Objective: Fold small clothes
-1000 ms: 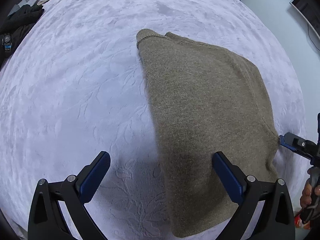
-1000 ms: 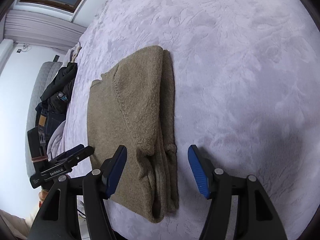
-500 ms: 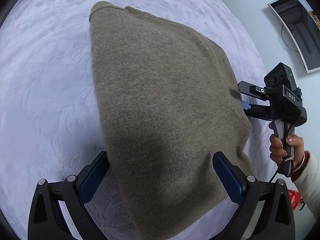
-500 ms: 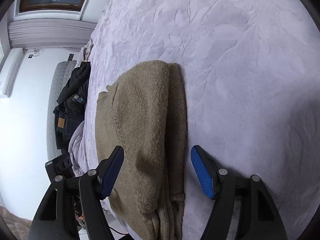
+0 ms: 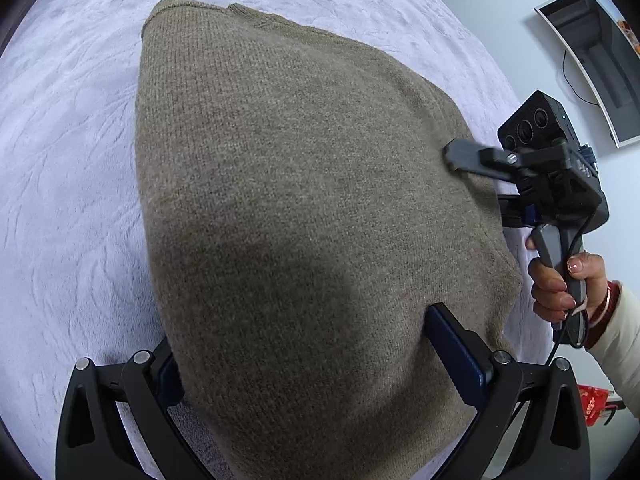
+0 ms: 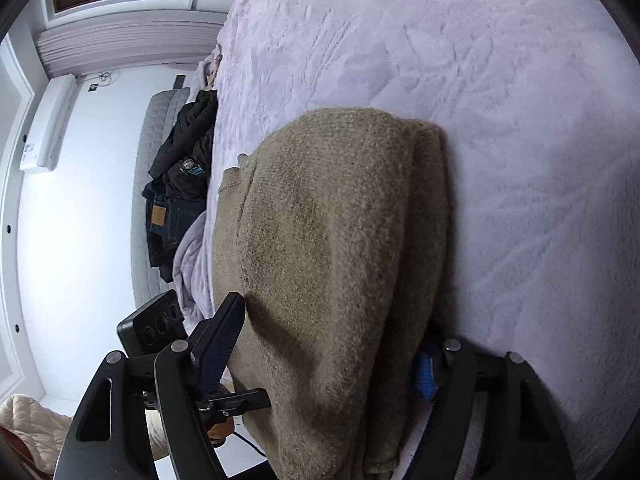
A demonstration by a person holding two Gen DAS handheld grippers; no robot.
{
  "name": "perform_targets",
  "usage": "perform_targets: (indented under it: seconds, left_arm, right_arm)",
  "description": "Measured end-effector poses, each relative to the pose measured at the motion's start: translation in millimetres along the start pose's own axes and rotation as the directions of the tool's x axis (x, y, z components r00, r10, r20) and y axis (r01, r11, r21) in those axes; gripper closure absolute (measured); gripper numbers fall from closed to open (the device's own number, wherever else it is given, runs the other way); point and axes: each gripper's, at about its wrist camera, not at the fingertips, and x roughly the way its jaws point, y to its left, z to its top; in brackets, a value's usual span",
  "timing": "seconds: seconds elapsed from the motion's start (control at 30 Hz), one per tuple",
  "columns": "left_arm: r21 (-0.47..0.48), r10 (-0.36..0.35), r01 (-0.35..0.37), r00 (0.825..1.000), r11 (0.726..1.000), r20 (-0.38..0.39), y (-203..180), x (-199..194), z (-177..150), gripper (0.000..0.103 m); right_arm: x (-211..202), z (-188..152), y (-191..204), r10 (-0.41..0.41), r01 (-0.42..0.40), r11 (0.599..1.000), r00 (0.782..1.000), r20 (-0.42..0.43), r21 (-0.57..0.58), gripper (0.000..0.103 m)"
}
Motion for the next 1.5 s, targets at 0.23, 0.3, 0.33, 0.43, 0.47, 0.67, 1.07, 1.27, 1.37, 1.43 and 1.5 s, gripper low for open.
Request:
perform_targets:
  seconds: [0.23, 0.3, 0.33, 0.43, 0.47, 0.67, 1.07, 1.27, 1.37, 1.43, 1.5]
  left_arm:
    - [0.026, -0.019, 0.017, 0.997, 1.000, 0.080, -11, -27, -8, 0.044]
    - [0.029, -0.039, 0.036, 0.995, 0.999, 0.089, -11, -35, -10, 0.047]
    - [0.032, -0.048, 0.045, 0.994, 0.998, 0.094, -12, -39, -12, 0.047]
    - [0.048, -0.071, 0.066, 0.991, 0.997, 0.110, -15, -53, -19, 0.047]
    - [0.050, -0.079, 0.074, 0.990, 0.996, 0.116, -16, -59, -23, 0.047]
    - [0.039, -0.101, 0.096, 0.984, 0.995, 0.145, -5, -93, -43, 0.047]
    - [0.030, -0.005, 0.001, 0.991, 1.000, 0.137, 43, -153, -94, 0.047]
    - [-0.022, 0.053, -0.051, 0.991, 0.998, 0.123, 70, -143, -107, 0.046]
    - [-0.028, 0.101, -0.098, 0.989, 0.995, 0.112, 82, -128, -113, 0.046]
    - [-0.035, 0.139, -0.136, 0.986, 0.990, 0.095, 86, -114, -115, 0.046]
    - [-0.054, 0.132, -0.127, 0.986, 0.990, 0.102, 90, -105, -115, 0.046]
  right_arm:
    - [-4, -12, 18, 0.042, -0.044, 0.998, 0.998, 0.041, 0.041, 0.064]
    - [-7, -17, 23, 0.082, -0.086, 0.994, 0.995, 0.058, 0.064, 0.064]
    - [-8, -19, 27, 0.088, -0.093, 0.993, 0.994, 0.066, 0.069, 0.064]
    - [-9, -26, 40, 0.110, -0.117, 0.989, 0.991, 0.081, 0.085, 0.064]
    - [-6, -27, 47, 0.112, -0.119, 0.989, 0.990, 0.081, 0.085, 0.064]
    - [-1, -45, 86, 0.132, -0.137, 0.988, 0.989, 0.072, 0.073, 0.064]
    - [72, -98, 148, 0.190, -0.190, 0.979, 0.982, 0.006, 0.075, 0.064]
    - [120, -111, 152, 0.166, -0.160, 0.981, 0.985, -0.041, 0.110, 0.064]
    - [141, -111, 150, 0.121, -0.115, 0.988, 0.991, -0.058, 0.098, 0.064]
    - [151, -108, 140, 0.047, -0.041, 0.996, 0.996, -0.074, 0.081, 0.063]
    - [158, -105, 133, -0.012, 0.016, 0.998, 0.997, -0.072, 0.057, 0.062]
